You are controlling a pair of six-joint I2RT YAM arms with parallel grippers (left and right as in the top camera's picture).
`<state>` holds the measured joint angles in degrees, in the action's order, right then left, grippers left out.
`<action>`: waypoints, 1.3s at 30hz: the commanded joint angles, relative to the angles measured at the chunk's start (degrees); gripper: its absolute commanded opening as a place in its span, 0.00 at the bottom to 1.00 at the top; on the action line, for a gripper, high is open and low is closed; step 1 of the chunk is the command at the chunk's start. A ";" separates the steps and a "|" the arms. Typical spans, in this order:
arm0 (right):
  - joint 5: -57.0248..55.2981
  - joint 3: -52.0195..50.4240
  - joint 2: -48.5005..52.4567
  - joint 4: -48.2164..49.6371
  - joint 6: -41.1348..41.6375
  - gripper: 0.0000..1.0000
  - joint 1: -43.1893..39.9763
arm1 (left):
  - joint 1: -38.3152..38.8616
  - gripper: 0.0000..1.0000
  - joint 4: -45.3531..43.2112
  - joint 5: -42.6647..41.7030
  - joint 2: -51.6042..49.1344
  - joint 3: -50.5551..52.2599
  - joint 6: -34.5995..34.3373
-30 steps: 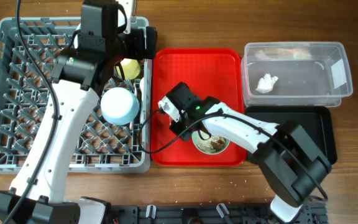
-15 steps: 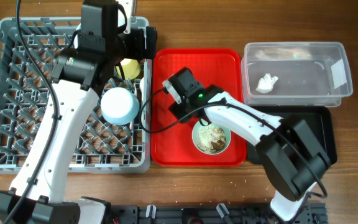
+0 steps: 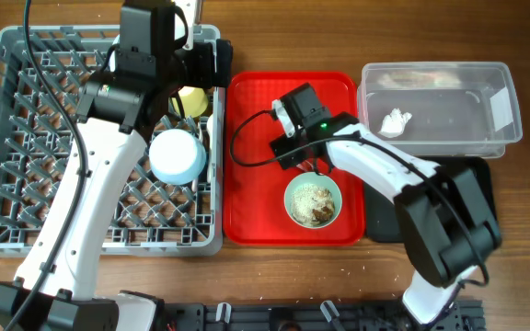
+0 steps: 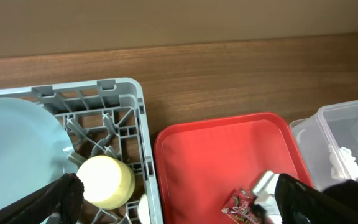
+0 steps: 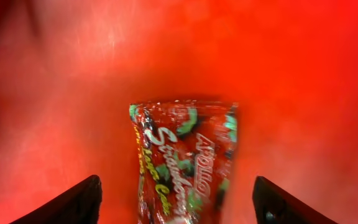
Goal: Sort waste into correct bins and load items into the dishwasher rack
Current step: 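Carry the wrapper to the clear bin and drop it in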
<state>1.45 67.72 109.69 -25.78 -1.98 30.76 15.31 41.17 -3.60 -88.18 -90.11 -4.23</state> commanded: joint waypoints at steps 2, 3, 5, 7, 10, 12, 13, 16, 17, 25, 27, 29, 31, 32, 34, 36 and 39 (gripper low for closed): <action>2.25 -0.72 5.11 1.16 -0.96 0.83 0.22 | -0.04 1.00 -0.11 -0.90 0.00 -0.13 -0.74; 2.25 -0.72 5.57 1.14 -0.98 0.83 0.22 | -0.04 1.00 -0.11 -0.87 0.00 -0.13 -0.74; 1.42 -0.66 5.60 1.55 -1.05 0.50 0.22 | -0.04 1.00 -0.11 -0.90 0.00 -0.13 -0.74; -0.35 1.07 4.55 -0.48 -0.79 0.04 0.22 | -0.04 1.00 -0.11 -0.90 0.00 -0.13 -0.76; -4.76 6.01 -3.87 -5.73 -0.83 0.04 -0.13 | -0.04 1.00 -0.13 -0.90 0.00 -0.13 -0.76; -13.42 7.78 -12.57 -6.47 -0.81 0.04 -1.73 | -0.04 1.00 -0.11 -0.90 0.00 -0.13 -0.76; -16.96 7.78 -15.65 -6.71 -0.81 0.04 -3.17 | -0.04 1.00 -0.11 -0.90 0.00 -0.13 -0.74; -21.18 7.76 -19.32 -9.60 -0.83 0.04 -9.99 | -0.04 1.00 -0.11 -0.90 0.00 -0.13 -0.74; -21.16 7.72 -19.10 -10.51 -0.79 0.04 -12.48 | -0.04 1.00 -0.13 -0.90 0.00 -0.13 -0.74; -14.47 7.58 -9.70 -11.15 2.38 0.77 -30.77 | -0.04 1.00 -0.13 -0.90 0.00 -0.13 -0.74; -14.45 7.58 -10.12 -10.91 2.60 0.93 -31.85 | -0.04 1.00 -0.11 -0.90 0.00 -0.13 -0.74; -14.47 7.61 -11.15 -10.73 2.58 1.00 -31.87 | -0.04 1.00 -0.13 -0.90 0.00 -0.13 -0.76; -14.47 7.61 -12.50 -10.73 2.62 1.00 -31.87 | -0.04 1.00 -0.11 -0.90 0.00 -0.13 -0.74; -14.49 7.61 -12.68 -10.69 2.54 1.00 -31.87 | -0.04 1.00 -0.13 -0.90 0.00 -0.13 -0.74; -14.47 7.61 -12.68 -10.69 2.08 1.00 -31.87 | -0.04 1.00 -0.13 -0.90 0.00 -0.13 -0.76; -14.49 7.61 -12.63 -10.71 2.08 1.00 -31.87 | -0.04 1.00 -0.11 -0.90 0.00 -0.13 -0.74; -14.47 7.61 -12.63 -10.71 2.08 1.00 -31.87 | -0.04 1.00 -0.11 -0.90 0.00 -0.13 -0.74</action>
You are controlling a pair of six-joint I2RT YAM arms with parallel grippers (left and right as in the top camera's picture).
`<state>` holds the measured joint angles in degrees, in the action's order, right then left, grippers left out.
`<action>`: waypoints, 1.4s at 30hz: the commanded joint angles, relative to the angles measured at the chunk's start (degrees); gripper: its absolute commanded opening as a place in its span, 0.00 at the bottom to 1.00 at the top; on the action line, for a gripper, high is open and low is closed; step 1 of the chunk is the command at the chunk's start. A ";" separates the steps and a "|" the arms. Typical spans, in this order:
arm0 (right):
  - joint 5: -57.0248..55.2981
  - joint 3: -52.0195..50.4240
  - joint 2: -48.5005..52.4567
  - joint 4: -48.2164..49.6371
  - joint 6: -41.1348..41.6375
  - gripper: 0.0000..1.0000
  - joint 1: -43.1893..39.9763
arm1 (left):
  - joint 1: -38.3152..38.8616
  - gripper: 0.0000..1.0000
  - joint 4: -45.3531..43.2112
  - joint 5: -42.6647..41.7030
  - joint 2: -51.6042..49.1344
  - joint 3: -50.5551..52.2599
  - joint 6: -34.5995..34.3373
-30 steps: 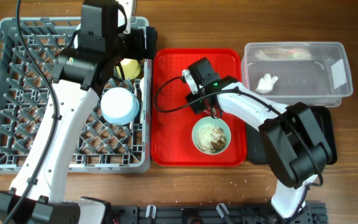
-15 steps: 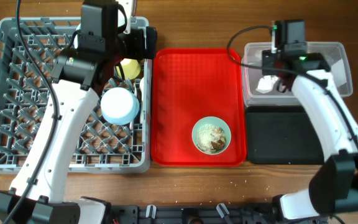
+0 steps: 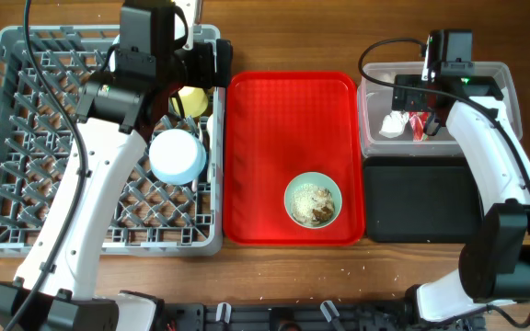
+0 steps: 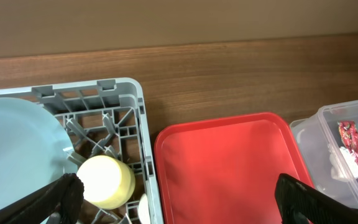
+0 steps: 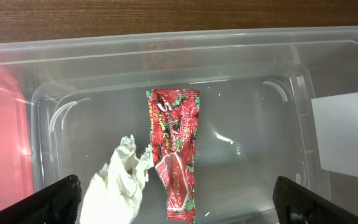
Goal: Sort waste into correct bins and load items into the dishwasher rack
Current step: 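Carry the wrapper to the clear bin and drop it in, then grasp the green bowl rim with the right gripper and lift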
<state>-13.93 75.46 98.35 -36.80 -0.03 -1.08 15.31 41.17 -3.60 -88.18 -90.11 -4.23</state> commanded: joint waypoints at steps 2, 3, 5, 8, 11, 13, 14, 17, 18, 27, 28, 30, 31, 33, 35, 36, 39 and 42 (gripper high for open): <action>0.96 -0.13 -1.29 0.31 0.20 1.00 -0.02 | -0.04 1.00 -0.11 -0.90 0.00 -0.13 -0.74; 1.11 -0.13 -1.29 0.33 0.20 1.00 -0.02 | -0.04 1.00 -0.11 -0.90 0.00 -0.13 -0.74; 11.76 -0.13 -1.29 -2.01 1.51 1.00 -0.02 | -0.04 1.00 -0.11 -0.90 0.00 -0.13 -0.74; 23.89 0.28 -2.78 -3.39 -0.09 1.00 -0.02 | -0.04 1.00 -0.11 -0.90 0.00 -0.13 -0.74; 26.25 1.49 -10.67 -5.49 7.30 1.00 0.00 | -0.04 1.00 -0.11 -0.90 0.00 -0.13 -0.74; 36.81 1.46 -17.94 -7.32 9.03 1.00 0.04 | -0.04 1.00 -0.13 -0.90 0.00 -0.13 -0.76; 43.41 1.46 -21.42 -8.63 9.07 1.00 0.04 | -0.04 1.00 -0.11 -0.90 0.00 -0.13 -0.74; 59.06 1.27 -24.87 -16.94 9.18 0.73 0.52 | -0.04 1.00 -0.11 -0.90 0.00 -0.13 -0.74; 59.95 0.92 -24.81 -19.85 9.29 0.50 1.18 | -0.04 1.00 -0.11 -0.90 0.00 -0.13 -0.76; 40.83 -15.50 -24.59 -13.84 30.10 0.22 26.88 | -0.04 1.00 -0.11 -0.90 0.00 -0.13 -0.74; 33.42 -17.09 -24.57 -11.74 35.47 0.22 32.00 | -0.04 1.00 -0.11 -0.90 0.00 -0.13 -0.74; 19.47 -17.97 -23.34 -9.88 40.30 0.24 41.75 | -0.04 1.00 -0.11 -0.90 0.00 -0.13 -0.74; 11.78 -17.97 -21.59 -8.96 40.94 0.25 46.75 | -0.04 1.00 -0.11 -0.90 0.00 -0.13 -0.74; 9.22 -17.97 -17.88 -8.15 42.29 0.24 50.42 | -0.04 1.00 -0.11 -0.90 0.00 -0.13 -0.76; 9.22 -17.97 -13.46 -7.50 43.56 0.24 51.54 | -0.04 1.00 -0.13 -0.90 0.00 -0.13 -0.74; 9.11 -17.97 -11.30 -7.19 43.47 0.24 51.54 | -0.04 1.00 -0.11 -0.87 0.00 -0.13 -0.76; 5.51 -17.97 -6.86 -7.10 43.52 0.25 51.54 | -0.04 1.00 -0.11 -0.90 0.00 -0.13 -0.74; 5.33 -18.05 -6.60 -5.90 43.47 0.23 51.54 | -0.04 1.00 -0.11 -0.90 0.00 -0.13 -0.74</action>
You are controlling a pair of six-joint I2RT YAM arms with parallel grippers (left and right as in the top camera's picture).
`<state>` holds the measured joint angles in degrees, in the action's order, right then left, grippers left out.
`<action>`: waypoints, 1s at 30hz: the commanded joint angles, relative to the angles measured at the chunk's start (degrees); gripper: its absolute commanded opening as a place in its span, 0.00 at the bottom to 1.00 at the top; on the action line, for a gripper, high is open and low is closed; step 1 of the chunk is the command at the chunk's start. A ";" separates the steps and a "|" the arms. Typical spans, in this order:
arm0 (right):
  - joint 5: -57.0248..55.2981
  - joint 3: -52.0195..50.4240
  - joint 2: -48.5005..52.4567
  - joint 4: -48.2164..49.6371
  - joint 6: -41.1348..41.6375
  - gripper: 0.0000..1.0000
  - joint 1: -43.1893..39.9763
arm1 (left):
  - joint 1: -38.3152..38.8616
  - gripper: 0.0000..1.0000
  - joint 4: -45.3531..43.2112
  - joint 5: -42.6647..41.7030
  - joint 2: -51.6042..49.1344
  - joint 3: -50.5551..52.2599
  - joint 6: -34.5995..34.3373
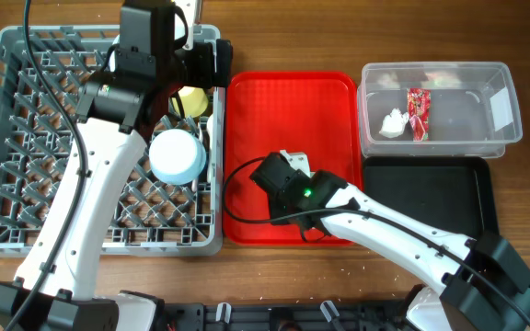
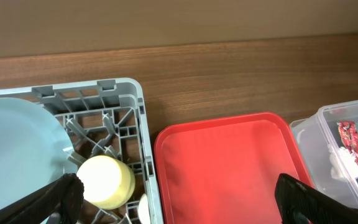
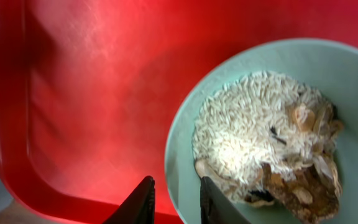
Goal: Sort waste into correct bins and load items into the dishwasher rack
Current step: 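Grasp the green bowl rim with the right gripper and lift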
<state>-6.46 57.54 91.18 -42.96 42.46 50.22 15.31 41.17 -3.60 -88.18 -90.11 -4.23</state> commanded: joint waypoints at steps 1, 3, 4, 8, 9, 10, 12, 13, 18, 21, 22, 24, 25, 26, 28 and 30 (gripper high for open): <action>-2.14 -0.33 0.61 0.31 1.01 0.22 0.24 | -0.04 1.00 -0.11 -0.90 0.00 -0.13 -0.74; -1.95 -0.79 1.38 0.74 0.98 0.22 0.24 | -0.04 1.00 -0.11 -0.90 0.00 -0.13 -0.74; -1.88 -0.81 2.03 0.74 0.98 0.21 0.24 | -0.04 1.00 -0.11 -0.90 0.00 -0.13 -0.74; -1.03 -0.90 5.51 1.92 1.01 0.21 0.24 | -0.04 1.00 -0.13 -0.90 0.00 -0.13 -0.74; -1.01 -0.90 5.79 1.95 1.03 0.15 0.24 | -0.04 1.00 -0.11 -0.90 0.00 -0.13 -0.76; -1.03 -0.90 5.79 1.90 1.05 0.07 0.24 | -0.04 1.00 -0.11 -0.90 0.00 -0.13 -0.74; -1.03 -0.90 5.68 1.90 1.05 0.07 0.24 | -0.04 1.00 -0.11 -0.90 0.00 -0.13 -0.74; -1.03 -0.90 5.68 1.38 1.01 0.07 0.24 | -0.04 1.00 -0.11 -0.90 0.00 -0.13 -0.74; -1.25 0.24 5.55 -0.87 -2.29 0.04 -0.09 | -0.04 1.00 -0.11 -0.90 0.00 -0.13 -0.74; -1.29 7.06 2.01 -8.35 -6.62 0.04 -3.02 | -0.04 1.00 -0.13 -0.90 0.00 -0.13 -0.76; -1.46 9.53 0.00 -10.71 -8.09 0.04 -4.17 | -0.04 1.00 -0.11 -0.90 0.00 -0.13 -0.74; -1.70 12.24 -4.22 -13.53 -9.51 0.04 -6.27 | -0.04 1.00 -0.13 -0.90 0.00 -0.13 -0.74; -1.68 12.52 -6.86 -14.27 -9.51 0.04 -7.69 | -0.04 1.00 -0.13 -0.90 0.00 -0.13 -0.74; -1.68 12.52 -10.05 -15.47 -9.53 0.04 -9.64 | -0.04 1.00 -0.11 -0.90 0.00 -0.13 -0.74; -1.68 12.50 -14.05 -18.29 -10.69 0.05 -14.47 | -0.04 1.00 -0.11 -0.87 0.00 -0.13 -0.74; -1.07 12.48 -15.26 -20.00 -10.97 0.04 -20.22 | -0.04 1.00 -0.11 -0.90 0.00 -0.13 -0.76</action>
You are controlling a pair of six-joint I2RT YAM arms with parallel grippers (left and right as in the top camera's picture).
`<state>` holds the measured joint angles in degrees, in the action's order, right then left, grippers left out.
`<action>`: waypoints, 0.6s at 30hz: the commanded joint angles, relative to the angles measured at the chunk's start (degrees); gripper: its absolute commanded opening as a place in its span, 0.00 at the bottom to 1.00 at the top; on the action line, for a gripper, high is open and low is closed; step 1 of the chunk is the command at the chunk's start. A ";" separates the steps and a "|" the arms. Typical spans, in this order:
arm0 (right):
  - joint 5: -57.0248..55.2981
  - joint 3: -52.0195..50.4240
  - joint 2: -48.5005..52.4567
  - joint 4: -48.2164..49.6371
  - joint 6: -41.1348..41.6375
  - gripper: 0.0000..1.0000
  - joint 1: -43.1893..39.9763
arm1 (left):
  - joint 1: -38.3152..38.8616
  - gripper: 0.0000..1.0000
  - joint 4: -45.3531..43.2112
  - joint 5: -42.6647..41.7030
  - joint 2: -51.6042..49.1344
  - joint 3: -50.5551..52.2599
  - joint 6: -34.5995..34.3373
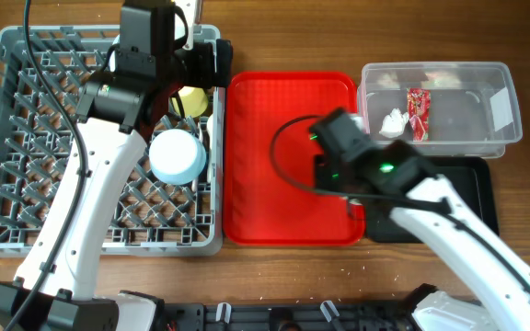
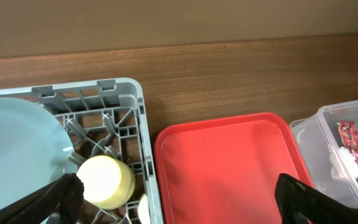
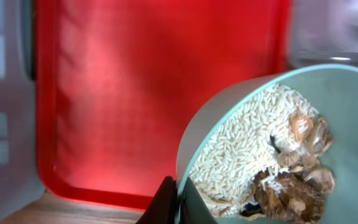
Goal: Sort waste into correct bins and load items into the dishwasher rack
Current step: 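Grasp the green bowl rim with the right gripper and lift, then tip the green bowl over the black tray to dump the food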
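A pale green bowl [image 3: 260, 143] of rice and brown food scraps hangs tilted above the red tray [image 3: 135, 93]. My right gripper [image 3: 178, 186] is shut on its left rim. In the overhead view the right arm covers the bowl, over the right side of the tray [image 1: 265, 184]. My left gripper [image 2: 179, 199] stands open above the grey dishwasher rack [image 1: 26, 138], at its far right corner. Its fingers [image 2: 61, 196] are spread wide, with a yellow cup [image 2: 107, 180] below them.
A clear bin [image 1: 440, 106] at the far right holds a red wrapper [image 1: 418, 101] and a white tissue [image 1: 394, 121]. A black bin [image 1: 467, 184] lies in front of it. The rack holds a light blue cup [image 1: 177, 154] and a pale blue plate [image 2: 17, 149].
My right gripper was open astride the bowl's rim on the tray; now it is shut on the rim. The bowl is off the tray, tilted, further right. The left arm is unchanged.
My right gripper was open around the red wrapper on the tray. Then it was open over the clear bin with the wrapper lying inside. Then it straddled the bowl's rim near the tray's front, and now it holds the bowl up. The left arm stayed still.
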<state>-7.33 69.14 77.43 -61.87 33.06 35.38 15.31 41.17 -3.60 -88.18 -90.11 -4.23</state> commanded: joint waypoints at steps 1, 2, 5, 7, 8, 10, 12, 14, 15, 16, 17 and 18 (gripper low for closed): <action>1.44 0.61 -1.51 -1.33 -2.14 0.04 -9.14 | -0.04 1.00 -0.11 -0.90 0.00 -0.13 -0.76; 5.31 -0.31 -1.49 -0.44 -5.18 0.04 -13.07 | -0.04 1.00 -0.11 -0.90 0.00 -0.13 -0.74; 17.81 -3.72 -1.49 1.53 -10.73 0.04 -24.59 | -0.04 1.00 -0.11 -0.90 0.00 -0.13 -0.74; 23.54 -6.38 -1.49 1.49 -13.86 0.04 -34.21 | -0.04 1.00 -0.11 -0.90 0.00 -0.13 -0.76; 27.65 -7.48 -1.49 1.55 -16.87 0.04 -37.44 | -0.04 1.00 -0.11 -0.90 0.00 -0.13 -0.74; 35.30 -10.80 -1.49 2.84 -21.14 0.04 -44.37 | -0.04 1.00 -0.11 -0.90 0.00 -0.13 -0.76; 45.24 -15.58 -1.49 5.92 -24.39 0.04 -51.41 | -0.04 1.00 -0.11 -0.90 0.00 -0.13 -0.74; 53.02 -18.67 -1.49 7.69 -27.61 0.04 -56.00 | -0.04 1.00 -0.11 -0.90 0.00 -0.13 -0.76; 56.08 -19.76 -1.49 8.00 -29.77 0.04 -59.06 | -0.04 1.00 -0.11 -0.90 0.00 -0.13 -0.76; 58.23 -20.02 -1.49 7.98 -31.78 0.04 -61.18 | -0.04 1.00 -0.11 -0.90 0.00 -0.13 -0.74; 60.22 -20.04 -1.49 7.96 -33.38 0.04 -63.06 | -0.04 1.00 -0.13 -0.90 0.00 -0.13 -0.74; 63.32 -20.04 -1.49 7.96 -35.43 0.04 -65.70 | -0.04 1.00 -0.13 -0.90 0.00 -0.13 -0.76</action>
<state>45.15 49.19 76.49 -54.30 4.51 -26.15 15.31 41.17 -3.60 -88.18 -90.11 -4.23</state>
